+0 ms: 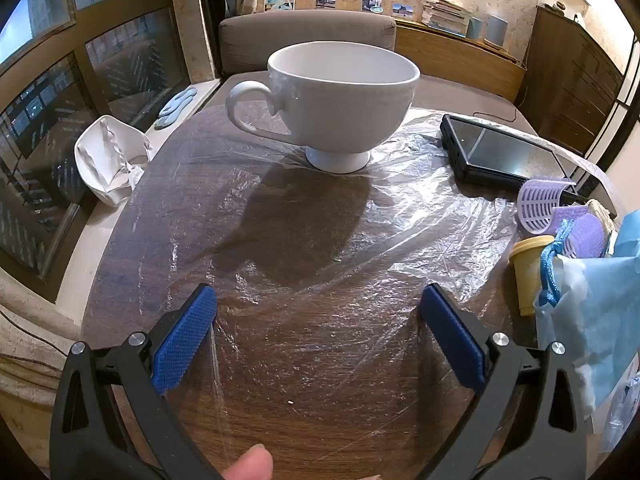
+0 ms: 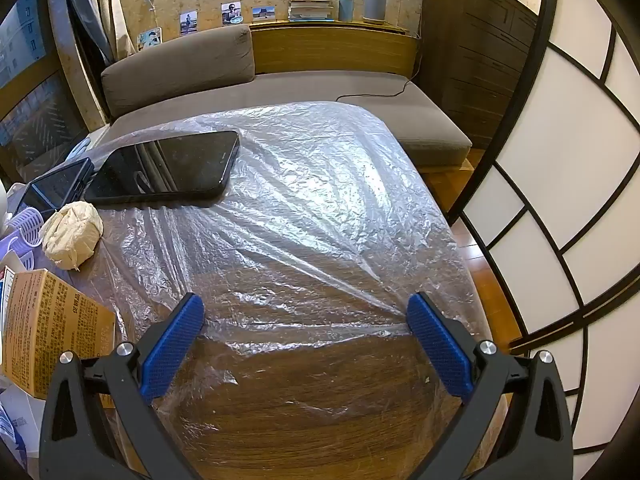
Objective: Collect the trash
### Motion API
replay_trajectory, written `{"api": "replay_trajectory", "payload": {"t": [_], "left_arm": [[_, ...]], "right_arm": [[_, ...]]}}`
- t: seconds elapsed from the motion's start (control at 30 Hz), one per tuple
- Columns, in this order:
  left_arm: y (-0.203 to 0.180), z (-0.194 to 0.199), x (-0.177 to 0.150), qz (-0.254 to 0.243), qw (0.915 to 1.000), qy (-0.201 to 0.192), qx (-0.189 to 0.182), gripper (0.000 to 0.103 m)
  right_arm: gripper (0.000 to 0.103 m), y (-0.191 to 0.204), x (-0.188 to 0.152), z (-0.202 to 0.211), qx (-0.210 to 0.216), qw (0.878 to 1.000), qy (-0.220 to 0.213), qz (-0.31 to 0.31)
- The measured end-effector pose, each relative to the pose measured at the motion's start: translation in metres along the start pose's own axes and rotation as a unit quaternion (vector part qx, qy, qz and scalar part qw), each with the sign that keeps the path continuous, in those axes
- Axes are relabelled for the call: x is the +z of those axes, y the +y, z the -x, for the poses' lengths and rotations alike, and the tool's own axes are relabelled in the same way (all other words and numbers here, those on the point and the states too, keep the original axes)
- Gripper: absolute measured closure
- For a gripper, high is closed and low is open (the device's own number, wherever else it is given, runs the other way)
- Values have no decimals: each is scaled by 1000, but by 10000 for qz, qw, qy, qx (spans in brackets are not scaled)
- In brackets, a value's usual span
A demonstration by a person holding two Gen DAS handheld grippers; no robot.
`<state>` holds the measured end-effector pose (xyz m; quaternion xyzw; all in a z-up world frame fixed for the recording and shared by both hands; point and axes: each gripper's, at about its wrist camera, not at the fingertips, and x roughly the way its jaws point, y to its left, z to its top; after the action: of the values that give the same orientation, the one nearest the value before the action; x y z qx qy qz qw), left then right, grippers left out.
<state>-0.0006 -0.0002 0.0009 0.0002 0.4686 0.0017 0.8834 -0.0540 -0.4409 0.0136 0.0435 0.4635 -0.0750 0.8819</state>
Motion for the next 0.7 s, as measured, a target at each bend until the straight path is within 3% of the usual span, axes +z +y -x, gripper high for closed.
{"api": "replay_trajectory", "payload": {"t": [0.7], "left_arm": [[1, 3, -2, 13, 10000, -48, -23, 1]], "right_arm": [[4, 0, 0, 0, -5, 10000, -64, 2]]}}
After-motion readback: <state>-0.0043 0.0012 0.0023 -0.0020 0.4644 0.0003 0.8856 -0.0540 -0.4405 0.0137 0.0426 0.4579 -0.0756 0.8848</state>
